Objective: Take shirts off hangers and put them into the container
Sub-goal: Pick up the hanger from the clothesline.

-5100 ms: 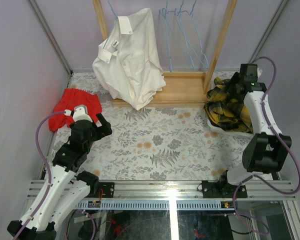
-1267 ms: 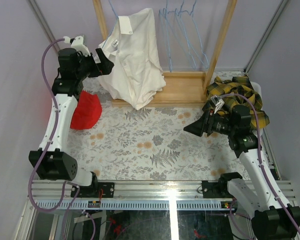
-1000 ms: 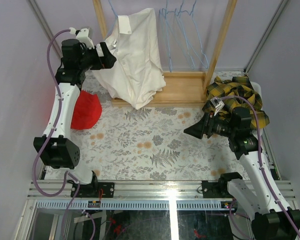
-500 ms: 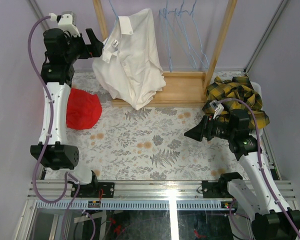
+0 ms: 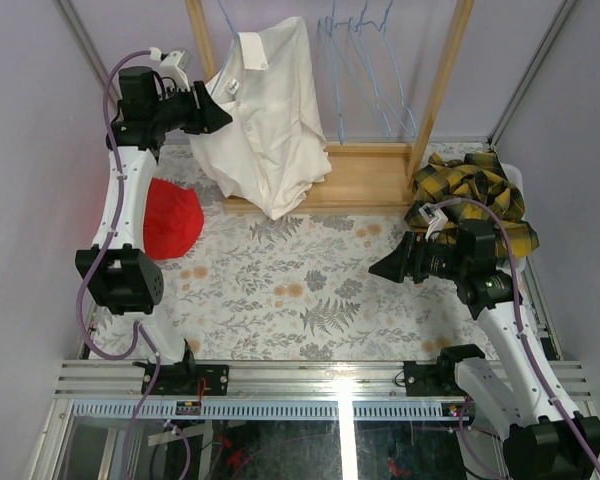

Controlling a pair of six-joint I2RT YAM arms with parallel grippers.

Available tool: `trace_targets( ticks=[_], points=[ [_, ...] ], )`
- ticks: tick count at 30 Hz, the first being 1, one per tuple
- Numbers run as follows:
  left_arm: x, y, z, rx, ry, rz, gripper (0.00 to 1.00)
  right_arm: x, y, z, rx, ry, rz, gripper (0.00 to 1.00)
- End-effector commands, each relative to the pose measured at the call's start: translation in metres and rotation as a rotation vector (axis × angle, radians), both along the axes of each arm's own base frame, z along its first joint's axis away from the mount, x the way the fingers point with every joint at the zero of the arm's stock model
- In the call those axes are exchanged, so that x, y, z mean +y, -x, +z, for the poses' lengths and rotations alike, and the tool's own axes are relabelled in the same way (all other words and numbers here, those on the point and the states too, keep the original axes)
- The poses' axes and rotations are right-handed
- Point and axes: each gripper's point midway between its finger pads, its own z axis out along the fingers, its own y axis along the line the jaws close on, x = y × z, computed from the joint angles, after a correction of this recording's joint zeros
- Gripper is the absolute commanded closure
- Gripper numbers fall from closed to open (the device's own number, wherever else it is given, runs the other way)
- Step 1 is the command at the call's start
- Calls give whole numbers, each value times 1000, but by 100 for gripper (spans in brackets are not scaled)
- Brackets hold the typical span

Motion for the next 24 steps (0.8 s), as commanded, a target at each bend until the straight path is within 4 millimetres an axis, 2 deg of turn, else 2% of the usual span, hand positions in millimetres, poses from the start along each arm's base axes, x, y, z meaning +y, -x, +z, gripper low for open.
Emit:
trace_targets(
  ticks=[1, 3, 6, 8, 12, 20, 24],
  points=[
    [-12, 18, 57, -146, 48, -67, 63, 0, 1, -6, 41, 7, -11, 20],
    [-13, 22, 75, -197, 55, -61, 76, 0, 0, -9, 59, 11, -18, 20],
    [-13, 28, 100, -262, 63, -56, 86, -1, 1, -12, 83, 16, -21, 20],
    [-14, 30, 113, -290, 66, -56, 98, -2, 1, -14, 90, 21, -25, 21],
    [-12, 38, 138, -338, 78, -28, 100, -3, 2, -16, 100, 28, -31, 21],
    [4, 50, 171, -446, 104, 113, 100, -5, 2, -20, 111, 46, -42, 21],
    [5, 61, 195, -516, 148, 134, 100, -5, 2, -21, 115, 50, -47, 21]
  ],
)
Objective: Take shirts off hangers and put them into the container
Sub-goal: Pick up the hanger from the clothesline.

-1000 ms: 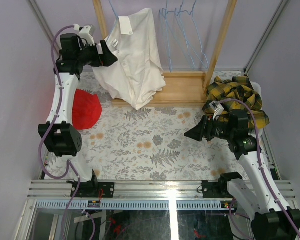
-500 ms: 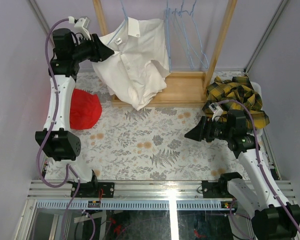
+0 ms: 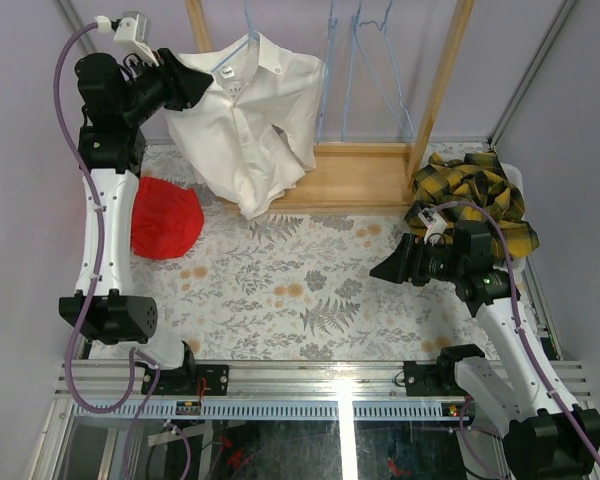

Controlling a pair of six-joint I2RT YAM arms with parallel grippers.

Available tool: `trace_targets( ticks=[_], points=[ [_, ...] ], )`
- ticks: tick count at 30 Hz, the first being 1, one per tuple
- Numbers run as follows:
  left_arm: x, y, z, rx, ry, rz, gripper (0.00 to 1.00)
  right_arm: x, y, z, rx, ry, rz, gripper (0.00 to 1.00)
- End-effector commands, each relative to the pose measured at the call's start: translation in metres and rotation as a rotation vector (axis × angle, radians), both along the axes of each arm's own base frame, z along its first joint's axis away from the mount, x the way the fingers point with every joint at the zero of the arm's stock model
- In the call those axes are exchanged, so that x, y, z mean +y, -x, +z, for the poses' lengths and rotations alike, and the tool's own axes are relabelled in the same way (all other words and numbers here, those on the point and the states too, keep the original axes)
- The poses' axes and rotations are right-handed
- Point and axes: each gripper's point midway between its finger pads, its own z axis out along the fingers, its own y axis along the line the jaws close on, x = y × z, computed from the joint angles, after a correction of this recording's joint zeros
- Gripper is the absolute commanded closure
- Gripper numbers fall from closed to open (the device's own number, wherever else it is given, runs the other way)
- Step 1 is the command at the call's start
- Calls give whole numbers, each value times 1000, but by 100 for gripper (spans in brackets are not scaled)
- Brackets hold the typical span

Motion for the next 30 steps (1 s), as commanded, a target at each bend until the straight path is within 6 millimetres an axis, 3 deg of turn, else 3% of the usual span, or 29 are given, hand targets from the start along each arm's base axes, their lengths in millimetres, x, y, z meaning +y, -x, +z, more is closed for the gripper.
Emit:
trace_targets(
  ticks=[1, 8, 14, 18, 23, 25, 27, 30],
  points=[
    [3, 17, 63, -209, 54, 29, 100, 0, 1, 1, 4, 6, -2, 21],
    [2, 16, 59, -167, 43, 23, 100, -2, 2, -4, 14, 27, -9, 20],
    [-13, -3, 3, 14, -30, -117, 100, -4, 2, -7, 26, 37, -17, 20],
    [-13, -21, -23, 77, -32, -123, 99, -4, 1, -7, 38, 43, -19, 20],
    [-13, -33, -46, 121, -46, -129, 80, -6, 0, -10, 47, 55, -27, 20],
    [-17, -34, -50, 126, -52, -148, 77, -6, 1, -12, 56, 56, -29, 20],
    [-23, -35, -50, 118, -57, -162, 61, -6, 1, -13, 67, 54, -32, 20],
    [-29, -39, -47, 107, -64, -162, 48, -6, 1, -14, 76, 55, -31, 20]
  ],
)
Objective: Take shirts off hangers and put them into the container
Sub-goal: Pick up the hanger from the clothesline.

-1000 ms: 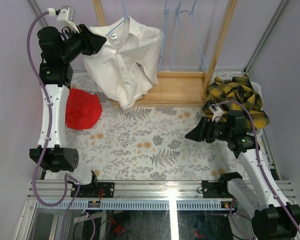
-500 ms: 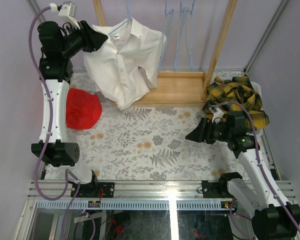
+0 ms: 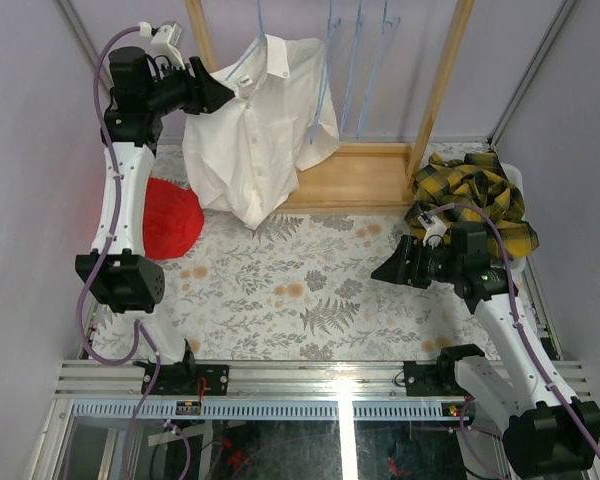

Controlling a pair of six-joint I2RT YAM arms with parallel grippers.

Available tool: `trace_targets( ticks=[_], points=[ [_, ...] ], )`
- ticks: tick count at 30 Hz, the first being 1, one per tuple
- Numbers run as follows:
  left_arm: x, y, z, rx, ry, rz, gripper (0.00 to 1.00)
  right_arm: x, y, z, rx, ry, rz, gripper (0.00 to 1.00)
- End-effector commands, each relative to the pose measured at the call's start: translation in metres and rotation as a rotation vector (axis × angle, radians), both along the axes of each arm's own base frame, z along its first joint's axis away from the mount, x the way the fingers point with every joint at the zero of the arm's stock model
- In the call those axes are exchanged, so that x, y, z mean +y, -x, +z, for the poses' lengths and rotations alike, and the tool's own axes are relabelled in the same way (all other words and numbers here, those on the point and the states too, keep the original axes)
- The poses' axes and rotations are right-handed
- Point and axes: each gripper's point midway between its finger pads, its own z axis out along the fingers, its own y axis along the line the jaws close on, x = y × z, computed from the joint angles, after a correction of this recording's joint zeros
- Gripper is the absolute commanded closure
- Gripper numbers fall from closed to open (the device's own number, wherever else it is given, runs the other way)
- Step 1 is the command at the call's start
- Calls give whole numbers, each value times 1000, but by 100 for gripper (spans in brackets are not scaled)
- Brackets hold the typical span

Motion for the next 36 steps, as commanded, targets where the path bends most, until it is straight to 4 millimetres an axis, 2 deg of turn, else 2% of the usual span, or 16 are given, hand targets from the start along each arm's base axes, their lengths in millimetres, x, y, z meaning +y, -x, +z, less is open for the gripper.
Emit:
trace_targets(
  ticks=[1, 5, 6, 10, 12, 13, 15, 18, 19, 20, 26, 29, 32, 36],
  points=[
    [-14, 3, 19, -62, -18, -39, 38, 1, 1, 4, 12, 3, 6, 20],
    [-23, -7, 26, -85, -31, -44, 31, 1, 2, 4, 12, 5, 5, 21],
    [-24, -14, 21, -73, -29, -45, 29, 0, 2, 4, 11, 8, 4, 20],
    [-35, -25, 11, -43, -29, -69, 29, -1, 2, 4, 10, 15, -1, 21],
    [-41, -31, 5, -37, -41, -67, 33, -1, 3, 3, 15, 19, -3, 21],
    [-43, -34, 2, -36, -52, -53, 37, -2, 3, 3, 16, 20, -4, 20],
    [-41, -40, -2, -34, -68, -4, 52, -2, 3, 3, 17, 20, -7, 20],
    [-35, -43, 4, -39, -58, 48, 86, -3, 5, 3, 21, 25, -11, 20],
    [-34, -42, 9, -48, -49, 62, 96, -3, 5, 3, 19, 27, -12, 20],
    [-33, -40, 16, -61, -39, 73, 99, -3, 6, 3, 20, 28, -14, 20],
    [-27, -8, 93, -265, 26, 118, 100, -5, 7, -1, 28, 35, -21, 20],
    [-22, 5, 118, -325, 43, 147, 100, -5, 6, -2, 32, 35, -25, 20],
    [-20, 17, 121, -322, 28, 146, 100, -4, 5, -3, 40, 32, -25, 20],
    [-20, 41, 100, -260, -1, 133, 100, -3, 5, -3, 38, 27, -24, 20]
  ],
)
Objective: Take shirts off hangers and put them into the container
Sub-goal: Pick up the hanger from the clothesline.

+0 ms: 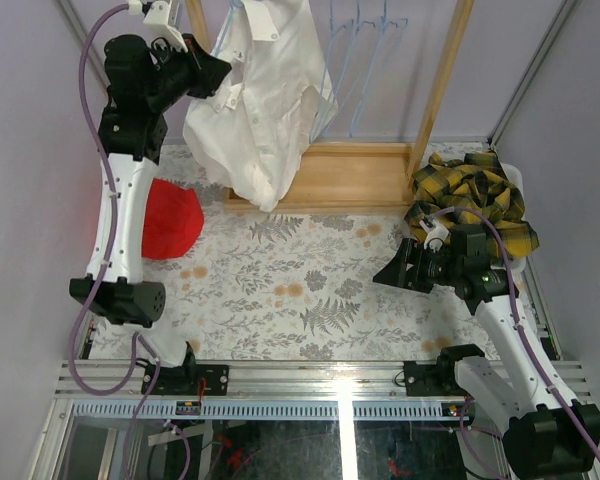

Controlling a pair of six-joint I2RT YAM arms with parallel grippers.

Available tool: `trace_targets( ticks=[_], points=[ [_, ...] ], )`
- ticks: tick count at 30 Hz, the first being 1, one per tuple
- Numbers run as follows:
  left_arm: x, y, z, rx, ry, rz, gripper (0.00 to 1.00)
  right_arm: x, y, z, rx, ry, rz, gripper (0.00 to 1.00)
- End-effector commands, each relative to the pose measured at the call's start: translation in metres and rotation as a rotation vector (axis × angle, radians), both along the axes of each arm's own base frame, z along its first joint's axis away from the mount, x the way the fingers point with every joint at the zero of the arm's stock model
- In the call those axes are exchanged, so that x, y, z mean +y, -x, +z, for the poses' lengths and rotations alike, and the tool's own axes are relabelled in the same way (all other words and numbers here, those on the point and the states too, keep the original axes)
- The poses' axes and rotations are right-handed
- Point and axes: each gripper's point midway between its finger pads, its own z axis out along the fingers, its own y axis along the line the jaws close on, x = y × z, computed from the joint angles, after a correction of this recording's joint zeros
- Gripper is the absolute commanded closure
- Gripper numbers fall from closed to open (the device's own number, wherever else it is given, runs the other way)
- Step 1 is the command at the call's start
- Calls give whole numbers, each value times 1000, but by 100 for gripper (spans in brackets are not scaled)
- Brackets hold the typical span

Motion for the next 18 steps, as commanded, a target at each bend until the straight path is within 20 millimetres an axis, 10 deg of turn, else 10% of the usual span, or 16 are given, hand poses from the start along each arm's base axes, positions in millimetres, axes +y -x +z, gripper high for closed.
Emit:
trace_targets(
  ticks=[1, 7, 18],
  points=[
    [8, 31, 7, -46, -10, 25, 100, 3, -1, 8, -16, -15, 8, 20],
    [18, 95, -42, 24, -32, 67, 100, 7, -8, 25, -122, -50, 26, 20],
    [37, 213, -73, 67, -110, 121, 100, 28, 3, 105, -663, -224, 226, 21]
  ],
)
